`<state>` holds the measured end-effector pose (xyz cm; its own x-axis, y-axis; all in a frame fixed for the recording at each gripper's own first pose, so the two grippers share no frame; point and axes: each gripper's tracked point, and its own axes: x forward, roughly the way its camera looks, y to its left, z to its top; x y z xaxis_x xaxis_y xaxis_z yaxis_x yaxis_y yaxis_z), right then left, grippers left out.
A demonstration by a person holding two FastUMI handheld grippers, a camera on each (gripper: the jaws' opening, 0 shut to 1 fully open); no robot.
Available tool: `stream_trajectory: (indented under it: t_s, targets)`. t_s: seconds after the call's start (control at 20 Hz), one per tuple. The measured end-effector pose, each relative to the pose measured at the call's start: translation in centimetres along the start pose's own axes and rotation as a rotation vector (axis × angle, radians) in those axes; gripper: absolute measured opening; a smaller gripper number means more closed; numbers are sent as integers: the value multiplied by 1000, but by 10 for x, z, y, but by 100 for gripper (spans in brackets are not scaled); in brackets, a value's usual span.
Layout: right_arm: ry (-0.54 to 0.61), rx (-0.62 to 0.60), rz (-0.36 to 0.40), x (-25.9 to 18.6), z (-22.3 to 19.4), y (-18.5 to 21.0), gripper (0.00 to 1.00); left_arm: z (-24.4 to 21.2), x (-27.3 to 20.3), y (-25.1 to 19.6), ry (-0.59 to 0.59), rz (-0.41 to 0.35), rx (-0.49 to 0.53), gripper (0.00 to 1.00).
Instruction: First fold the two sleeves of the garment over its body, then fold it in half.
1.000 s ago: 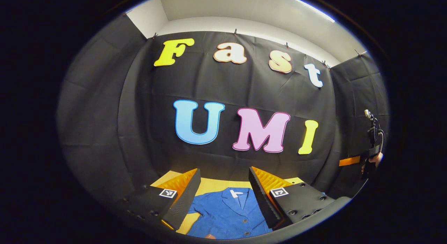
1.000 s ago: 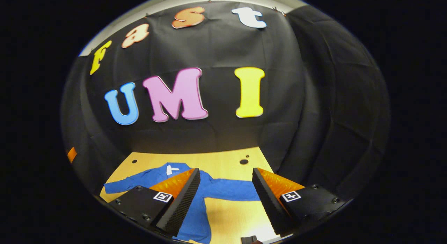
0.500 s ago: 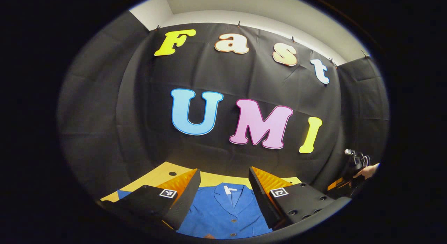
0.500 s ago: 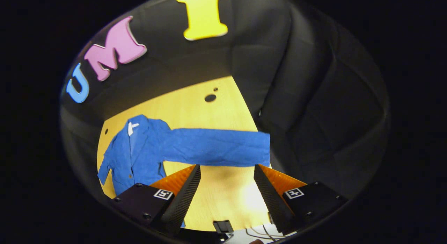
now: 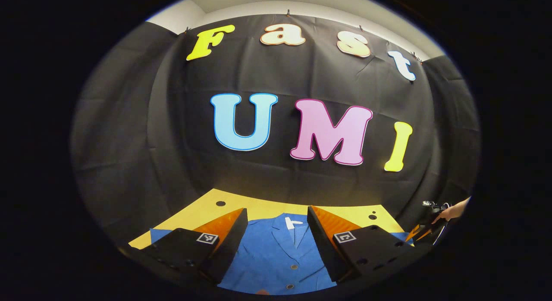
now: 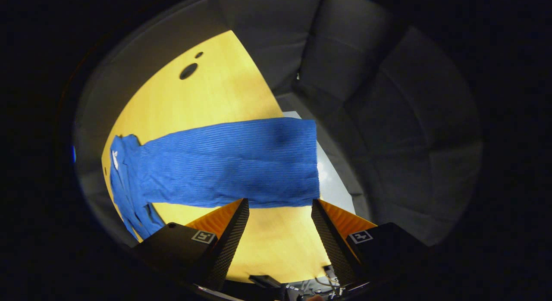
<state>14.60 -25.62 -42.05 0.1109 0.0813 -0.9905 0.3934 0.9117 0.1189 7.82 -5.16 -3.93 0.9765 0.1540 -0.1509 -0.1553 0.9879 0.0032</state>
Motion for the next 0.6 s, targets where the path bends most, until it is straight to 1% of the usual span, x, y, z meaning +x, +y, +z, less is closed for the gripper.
stream_trajectory:
  t_s: [0.1,0.2,0.3,0.35,0.45,0.55,0.6]
  targets:
    - [23,-12,-27,14,0,-10,96,3,8,-6,-5,7,-7,80]
    - [44,-16,-25,20,1,-9,96,3,17,-16,6,-3,-10,80]
    - [30,-8,-17,23,5,-6,96,3,23,-25,9,-13,9,80]
    - [29,-10,-19,21,3,-7,91,3,24,-29,3,-17,18,80]
    - [31,4,3,22,4,0,84,5,26,-38,-5,-34,30,80]
    - [34,55,66,22,7,19,47,4,28,-43,-3,-46,34,80]
    - [17,46,75,23,9,24,29,4,27,-43,-1,-44,38,80]
